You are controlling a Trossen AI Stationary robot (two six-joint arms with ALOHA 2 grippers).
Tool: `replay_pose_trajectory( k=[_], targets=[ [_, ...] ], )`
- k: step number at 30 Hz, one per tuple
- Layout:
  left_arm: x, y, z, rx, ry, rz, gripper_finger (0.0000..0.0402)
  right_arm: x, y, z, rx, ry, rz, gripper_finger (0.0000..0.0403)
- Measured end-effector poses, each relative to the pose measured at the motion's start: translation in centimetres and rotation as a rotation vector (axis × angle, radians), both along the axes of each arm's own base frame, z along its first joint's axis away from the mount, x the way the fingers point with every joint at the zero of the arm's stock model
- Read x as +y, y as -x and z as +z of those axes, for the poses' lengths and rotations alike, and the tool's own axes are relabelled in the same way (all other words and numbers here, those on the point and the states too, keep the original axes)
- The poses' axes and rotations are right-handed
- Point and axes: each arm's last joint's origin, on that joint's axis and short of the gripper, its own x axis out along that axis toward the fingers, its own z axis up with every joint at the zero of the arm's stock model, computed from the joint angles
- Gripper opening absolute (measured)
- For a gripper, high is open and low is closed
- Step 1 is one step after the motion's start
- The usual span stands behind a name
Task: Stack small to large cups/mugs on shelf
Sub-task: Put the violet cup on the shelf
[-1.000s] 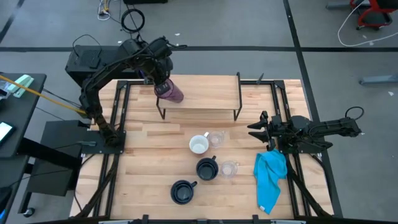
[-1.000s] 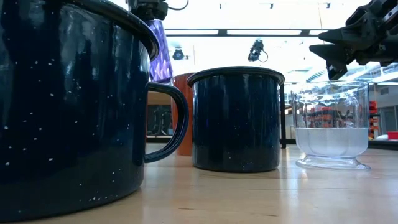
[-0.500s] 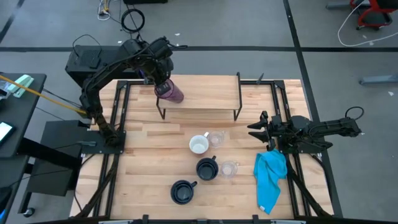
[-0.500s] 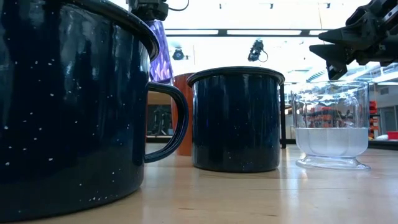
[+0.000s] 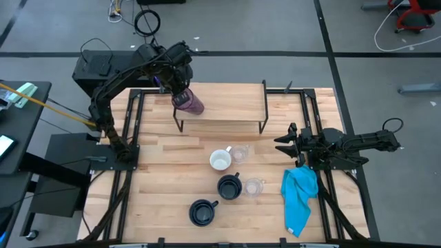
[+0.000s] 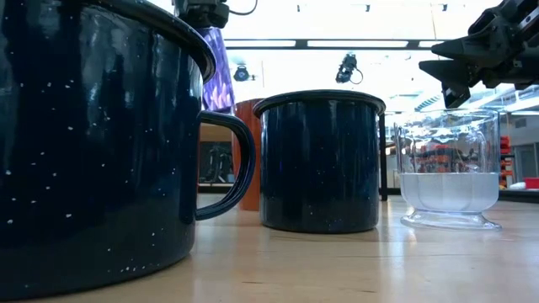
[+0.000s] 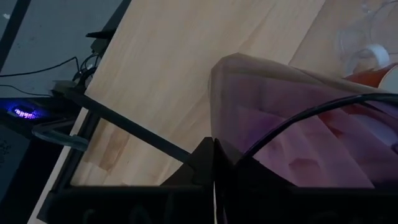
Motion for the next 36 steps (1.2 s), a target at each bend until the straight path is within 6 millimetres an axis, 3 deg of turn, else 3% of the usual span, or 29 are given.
replay_pose_trajectory(
  k=[11, 36],
  targets=[
    [0.09, 0.06, 0.0, 0.02, -0.031, 0.008, 0.0031, 0.0, 0.0, 0.0, 0.0, 0.0, 0.0, 0.0159],
    [0.81, -0.36, -0.81, 0.037, -0.008, 0.017, 0.0019, 0.0, -0.01, -0.09, 0.009, 0.001, 0.0, 0.0159]
  ],
)
